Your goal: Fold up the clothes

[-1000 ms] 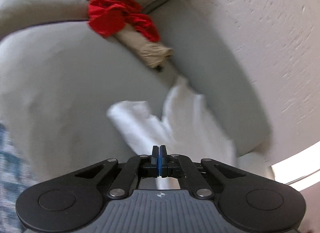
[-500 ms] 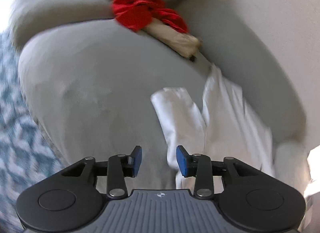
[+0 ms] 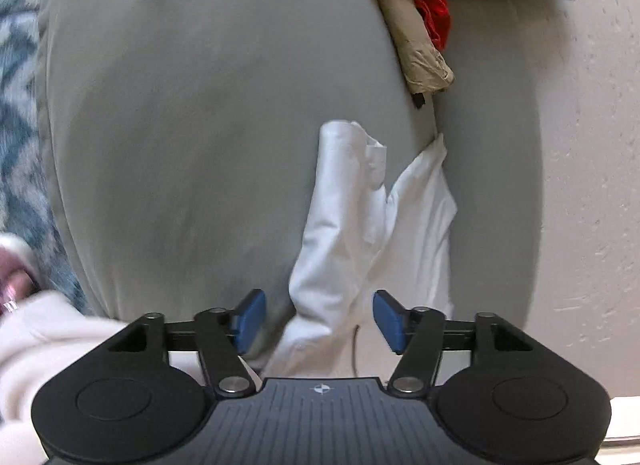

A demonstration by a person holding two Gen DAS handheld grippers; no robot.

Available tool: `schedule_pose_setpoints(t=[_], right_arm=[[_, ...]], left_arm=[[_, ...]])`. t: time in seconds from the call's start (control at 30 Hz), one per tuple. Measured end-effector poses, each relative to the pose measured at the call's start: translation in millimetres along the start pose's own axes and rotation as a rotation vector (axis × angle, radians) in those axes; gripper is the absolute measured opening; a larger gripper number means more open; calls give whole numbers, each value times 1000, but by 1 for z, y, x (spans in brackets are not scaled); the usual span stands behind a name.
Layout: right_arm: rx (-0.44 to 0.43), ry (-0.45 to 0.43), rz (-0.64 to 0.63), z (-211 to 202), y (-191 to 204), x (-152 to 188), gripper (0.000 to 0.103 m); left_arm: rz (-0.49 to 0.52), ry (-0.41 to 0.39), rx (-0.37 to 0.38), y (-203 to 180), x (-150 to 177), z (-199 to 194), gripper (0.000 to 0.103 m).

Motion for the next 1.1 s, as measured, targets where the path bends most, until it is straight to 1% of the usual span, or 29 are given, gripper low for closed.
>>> schedule_pose_setpoints(t=[0.17, 0.23, 0.27, 0.3, 0.33, 0.4, 0.43, 0.5, 0.53, 0.6, 0.63, 0.7, 0.73, 0.8, 0.83, 0.97, 1.03, 1.1], right_arm=[[-6, 2, -35, 5, 10, 1, 40], [-12, -4, -48, 4, 14, 2, 40], [-11, -5, -50, 2, 14, 3, 40], [-11, -5, -51, 1, 13, 4, 40], [-10, -6, -52, -1, 13, 4, 40], [-5, -3, -39, -1, 10, 5, 40], [-2, 0, -30, -1, 8, 6, 40], [-1, 13, -11, 0, 6, 7, 40], [1, 16, -14, 1, 6, 7, 40], [4, 23, -24, 2, 7, 8, 40], [6, 26, -31, 3, 9, 9, 40], [4, 37, -40, 6, 11, 10, 40], [3, 42, -45, 7, 13, 11, 40], [4, 52, -56, 9, 14, 13, 40], [4, 56, -61, 9, 15, 14, 40], [9, 62, -60, 10, 13, 15, 40], [11, 68, -57, 11, 12, 16, 40], [14, 73, -63, 11, 12, 17, 40]], left_arm=[[-117, -5, 117, 1, -17, 32, 58], [-181, -23, 144, 0, -24, 37, 58], [-216, -37, 171, -1, -29, 37, 58], [-246, -59, 214, -3, -35, 36, 57], [-258, -84, 247, -6, -40, 34, 55], [-248, -123, 320, -16, -46, 29, 50], [-233, -142, 341, -22, -49, 27, 48], [-214, -182, 381, -29, -54, 19, 47], [-216, -190, 411, -33, -54, 15, 45], [-235, -208, 471, -37, -57, 8, 44], [-240, -219, 486, -38, -58, 7, 44], [-236, -250, 473, -34, -62, 3, 44], [-234, -246, 420, -29, -63, 8, 45], [-264, -176, 297, -10, -61, 20, 43], [-273, -173, 295, -9, -61, 23, 38], [-301, -177, 317, -10, -63, 31, 38], [-305, -188, 344, -16, -72, 40, 38], [-309, -171, 363, -24, -81, 52, 39]])
Point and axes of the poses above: each gripper's, at about its wrist camera, not at the fingertips, and z roughly the way its jaws point, y to its left, x to its underside, the point moved 10 cm from there along z, roughly the way its jaws point, and after that the axes turned 3 degrees about -y, right-handed, at the moved point
